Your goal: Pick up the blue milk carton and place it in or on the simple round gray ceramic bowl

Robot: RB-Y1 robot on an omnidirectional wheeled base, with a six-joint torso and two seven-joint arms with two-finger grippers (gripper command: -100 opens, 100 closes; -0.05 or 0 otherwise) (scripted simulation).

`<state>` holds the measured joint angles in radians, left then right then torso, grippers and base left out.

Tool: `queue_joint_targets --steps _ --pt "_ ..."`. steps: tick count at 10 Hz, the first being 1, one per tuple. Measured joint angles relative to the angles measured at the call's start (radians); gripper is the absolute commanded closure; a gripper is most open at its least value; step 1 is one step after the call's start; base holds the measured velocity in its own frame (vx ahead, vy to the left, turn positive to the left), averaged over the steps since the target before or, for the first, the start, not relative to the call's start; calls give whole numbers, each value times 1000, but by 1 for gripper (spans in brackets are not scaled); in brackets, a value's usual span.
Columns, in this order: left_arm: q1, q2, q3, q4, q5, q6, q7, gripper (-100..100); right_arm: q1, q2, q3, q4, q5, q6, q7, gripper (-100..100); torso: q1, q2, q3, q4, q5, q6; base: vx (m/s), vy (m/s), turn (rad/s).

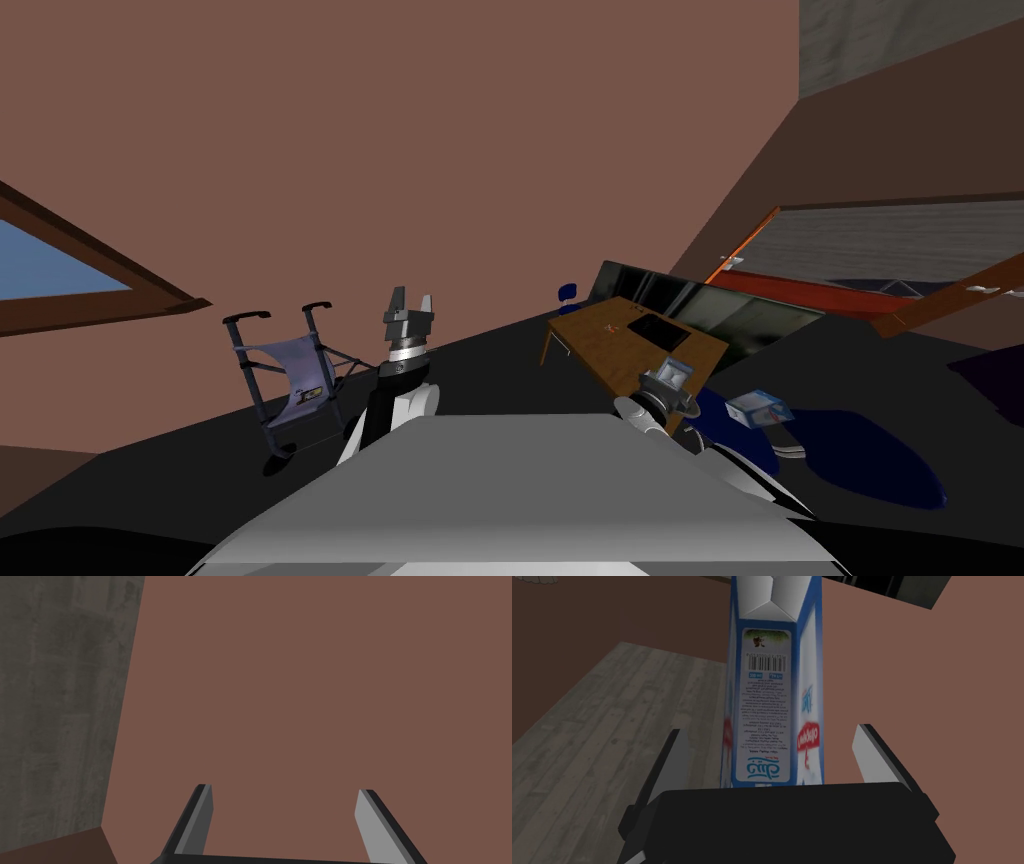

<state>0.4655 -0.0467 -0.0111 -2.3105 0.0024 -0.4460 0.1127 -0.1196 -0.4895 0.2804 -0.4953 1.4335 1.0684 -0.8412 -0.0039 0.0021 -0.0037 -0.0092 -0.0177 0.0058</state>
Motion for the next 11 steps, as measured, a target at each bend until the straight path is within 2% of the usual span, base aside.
queue_joint_targets --steps 3,4,5,6,9,11 --pt "0 0 0 0 0 0 0 0 0 0 0 0 0 0 0 -100 2 1 0 0 0 0 0 0 0" --pt "0 0 0 0 0 0 0 0 0 0 0 0 0 0 0 0 2 1 1 0 0 0 0 0 0" --pt "0 0 0 0 0 0 0 0 0 0 0 0 0 0 0 -100 2 1 1 0 1 0 -31 38 5" --pt "0 0 0 0 0 0 0 0 -37 -12 6 55 2 -17 -20 -100 4 2 1 1 1 0 -43 55 2" --pt "0 0 0 0 0 0 0 0 -34 -41 -8 10 -20 -42 21 -100 4 3 2 1 1 0 -40 53 1" --pt "0 0 0 0 0 0 0 0 -36 -82 -28 -54 -55 -73 89 -100 8 5 3 1 2 0 -58 88 -1"
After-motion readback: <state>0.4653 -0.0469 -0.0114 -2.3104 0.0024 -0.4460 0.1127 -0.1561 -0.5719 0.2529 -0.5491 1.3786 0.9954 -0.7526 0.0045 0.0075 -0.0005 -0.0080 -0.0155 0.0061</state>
